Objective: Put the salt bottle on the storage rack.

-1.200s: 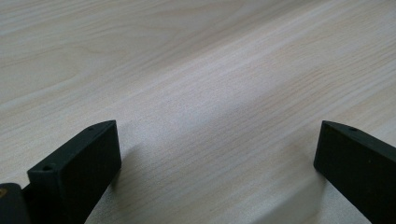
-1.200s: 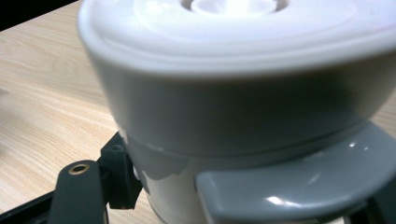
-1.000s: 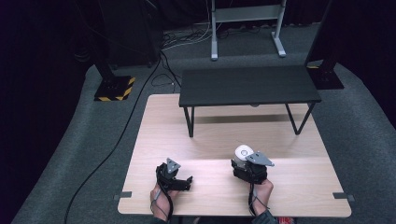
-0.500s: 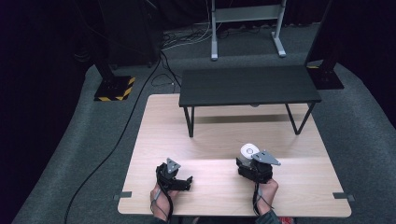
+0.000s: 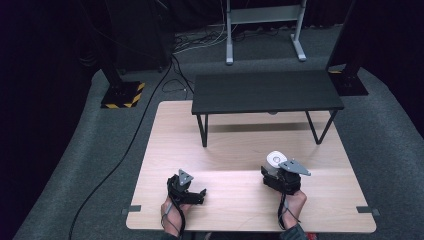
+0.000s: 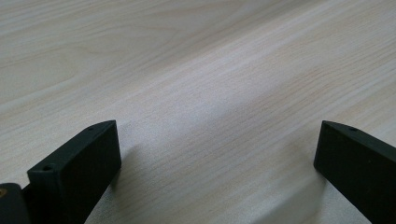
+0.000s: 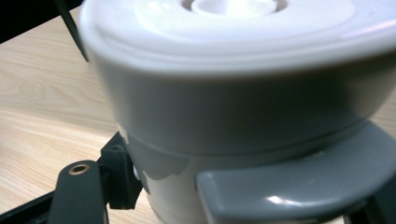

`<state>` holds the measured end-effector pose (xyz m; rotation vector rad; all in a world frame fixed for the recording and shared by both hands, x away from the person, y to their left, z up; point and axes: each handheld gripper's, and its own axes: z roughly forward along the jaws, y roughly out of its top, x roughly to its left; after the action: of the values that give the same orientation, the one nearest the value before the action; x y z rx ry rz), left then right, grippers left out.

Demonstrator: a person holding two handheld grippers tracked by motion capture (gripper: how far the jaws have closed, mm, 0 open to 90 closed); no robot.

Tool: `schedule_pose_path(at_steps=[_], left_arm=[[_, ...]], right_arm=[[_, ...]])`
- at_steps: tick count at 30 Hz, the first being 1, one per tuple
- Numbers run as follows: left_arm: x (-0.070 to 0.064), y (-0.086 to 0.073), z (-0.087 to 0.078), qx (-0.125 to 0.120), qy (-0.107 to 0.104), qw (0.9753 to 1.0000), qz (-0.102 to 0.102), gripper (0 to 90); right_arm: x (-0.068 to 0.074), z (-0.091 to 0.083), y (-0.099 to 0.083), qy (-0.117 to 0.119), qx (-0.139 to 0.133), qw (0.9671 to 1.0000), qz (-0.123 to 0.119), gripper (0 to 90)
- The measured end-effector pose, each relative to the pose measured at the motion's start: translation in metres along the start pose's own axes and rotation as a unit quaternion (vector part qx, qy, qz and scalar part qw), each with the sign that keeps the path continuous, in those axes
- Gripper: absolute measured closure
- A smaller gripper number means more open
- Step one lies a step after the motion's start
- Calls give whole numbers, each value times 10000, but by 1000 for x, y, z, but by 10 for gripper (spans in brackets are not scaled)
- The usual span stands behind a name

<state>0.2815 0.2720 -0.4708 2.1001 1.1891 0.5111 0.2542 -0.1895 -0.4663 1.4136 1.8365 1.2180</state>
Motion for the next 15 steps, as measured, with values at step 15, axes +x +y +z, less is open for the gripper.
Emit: schedule_pose_path(at_steps=[15], left_arm=[[0, 0, 0, 1, 1, 10000, 1, 0]], right_arm=[[-17, -16, 8, -252, -168, 9995, 92, 276]])
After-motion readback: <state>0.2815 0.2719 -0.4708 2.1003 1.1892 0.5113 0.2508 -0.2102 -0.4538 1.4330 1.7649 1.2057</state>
